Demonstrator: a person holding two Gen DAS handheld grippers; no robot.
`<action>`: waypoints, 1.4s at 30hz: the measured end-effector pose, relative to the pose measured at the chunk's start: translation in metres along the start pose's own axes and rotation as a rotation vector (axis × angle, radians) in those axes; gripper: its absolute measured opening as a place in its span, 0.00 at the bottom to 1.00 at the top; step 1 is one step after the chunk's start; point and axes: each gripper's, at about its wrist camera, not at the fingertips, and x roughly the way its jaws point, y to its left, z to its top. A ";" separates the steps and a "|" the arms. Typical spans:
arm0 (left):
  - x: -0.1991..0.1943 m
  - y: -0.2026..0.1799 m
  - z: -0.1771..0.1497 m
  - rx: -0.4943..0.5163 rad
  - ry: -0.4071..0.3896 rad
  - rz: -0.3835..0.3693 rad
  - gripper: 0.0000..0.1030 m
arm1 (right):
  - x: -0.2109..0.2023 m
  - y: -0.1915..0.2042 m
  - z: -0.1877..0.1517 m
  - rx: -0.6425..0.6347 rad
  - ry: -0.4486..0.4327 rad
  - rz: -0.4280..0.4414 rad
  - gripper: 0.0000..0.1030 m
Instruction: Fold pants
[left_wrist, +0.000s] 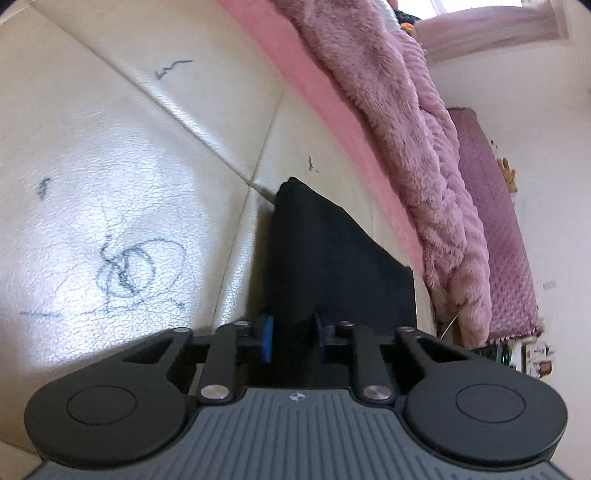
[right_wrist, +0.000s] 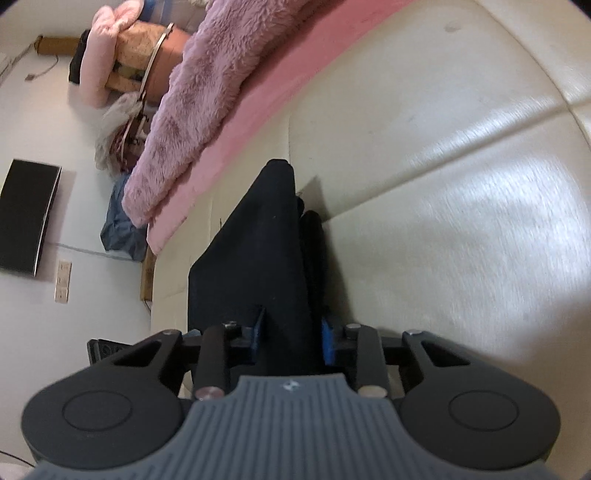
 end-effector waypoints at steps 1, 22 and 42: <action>-0.002 -0.003 0.000 0.011 -0.010 0.015 0.19 | -0.001 0.002 -0.004 -0.003 -0.010 -0.005 0.24; -0.093 -0.028 0.082 0.287 -0.059 0.245 0.17 | 0.071 0.099 -0.031 -0.041 -0.096 0.040 0.19; -0.098 0.052 0.145 0.238 -0.085 0.295 0.22 | 0.180 0.137 0.009 -0.059 -0.038 -0.021 0.19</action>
